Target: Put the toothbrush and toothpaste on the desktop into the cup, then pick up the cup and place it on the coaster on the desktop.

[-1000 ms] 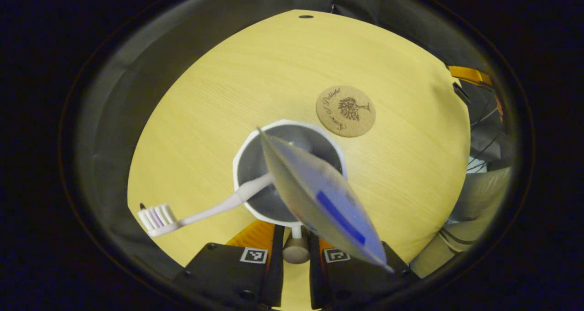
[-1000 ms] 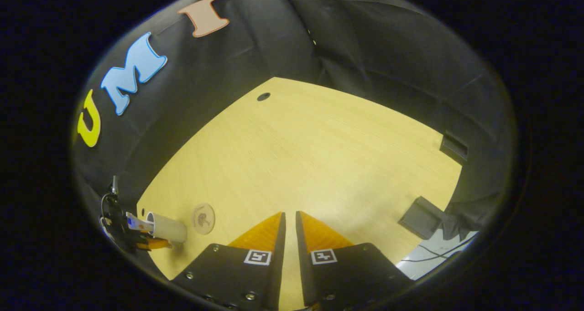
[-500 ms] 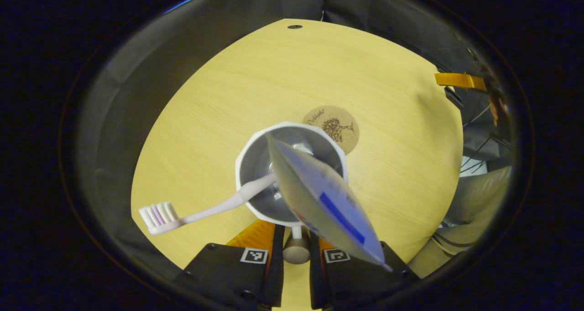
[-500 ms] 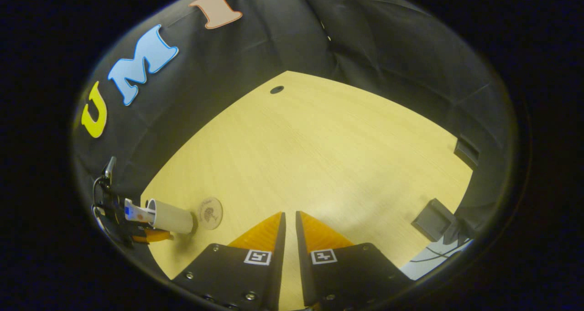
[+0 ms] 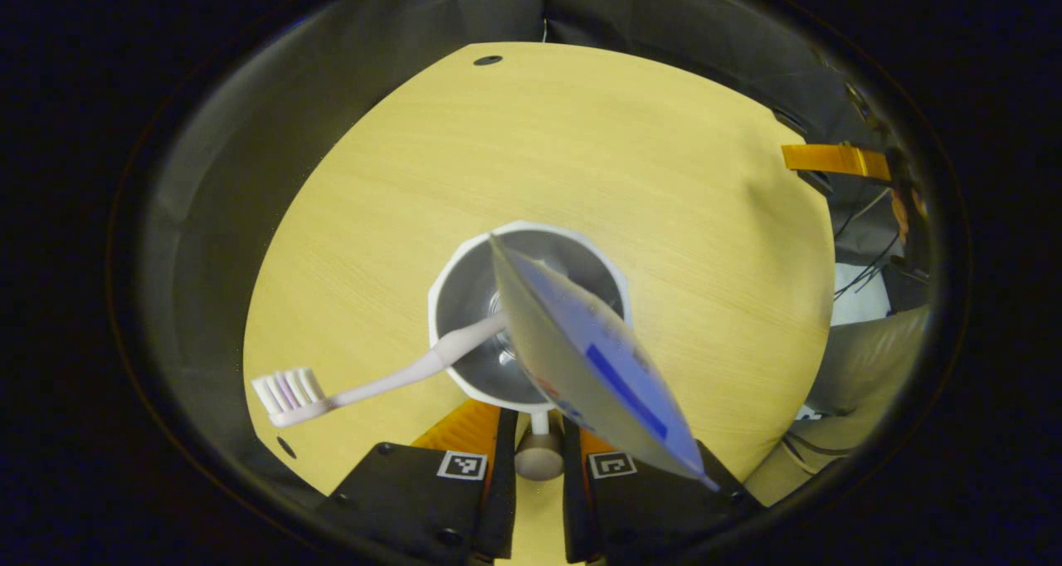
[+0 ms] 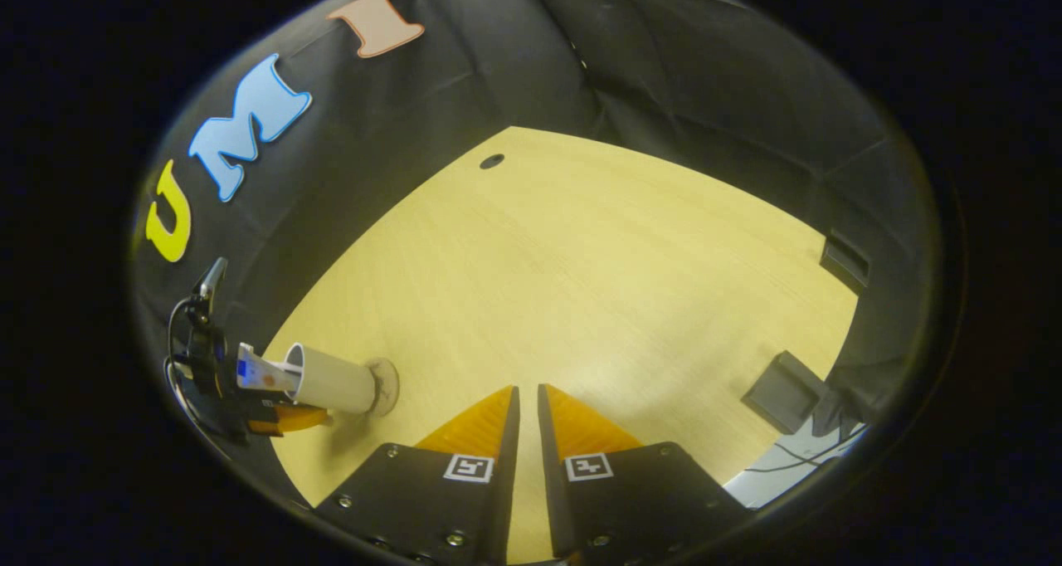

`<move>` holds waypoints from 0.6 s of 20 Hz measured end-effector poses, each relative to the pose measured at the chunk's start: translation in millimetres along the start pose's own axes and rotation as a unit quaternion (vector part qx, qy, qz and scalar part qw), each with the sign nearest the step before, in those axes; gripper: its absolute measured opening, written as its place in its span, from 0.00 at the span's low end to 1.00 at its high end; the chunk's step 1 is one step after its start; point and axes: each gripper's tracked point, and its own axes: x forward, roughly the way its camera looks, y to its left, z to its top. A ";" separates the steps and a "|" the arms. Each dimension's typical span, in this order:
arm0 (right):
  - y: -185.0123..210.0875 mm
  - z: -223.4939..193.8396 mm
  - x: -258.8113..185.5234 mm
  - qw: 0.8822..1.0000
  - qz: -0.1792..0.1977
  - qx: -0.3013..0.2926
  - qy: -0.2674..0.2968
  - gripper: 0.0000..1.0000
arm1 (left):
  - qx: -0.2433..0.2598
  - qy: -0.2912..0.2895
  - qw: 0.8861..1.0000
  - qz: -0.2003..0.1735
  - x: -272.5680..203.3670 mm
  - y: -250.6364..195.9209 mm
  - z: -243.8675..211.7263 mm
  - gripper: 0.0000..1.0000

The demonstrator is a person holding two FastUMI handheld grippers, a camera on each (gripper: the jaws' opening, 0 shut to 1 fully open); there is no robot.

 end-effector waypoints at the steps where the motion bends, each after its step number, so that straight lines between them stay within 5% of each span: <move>1: -2.1 0.8 0.1 1.000 -0.002 0.003 -0.001 0.17 | 0.003 0.001 1.000 -0.001 1.2 1.9 1.9 0.30; 8: -11.7 1.2 3.9 1.000 -0.007 0.020 0.005 0.18 | 0.011 0.015 1.000 0.002 -16.3 35.8 -8.1 0.30; 12: -6.1 -2.6 9.2 1.000 0.002 0.020 0.015 0.17 | 0.021 0.013 1.000 0.016 -12.7 16.3 -0.2 0.29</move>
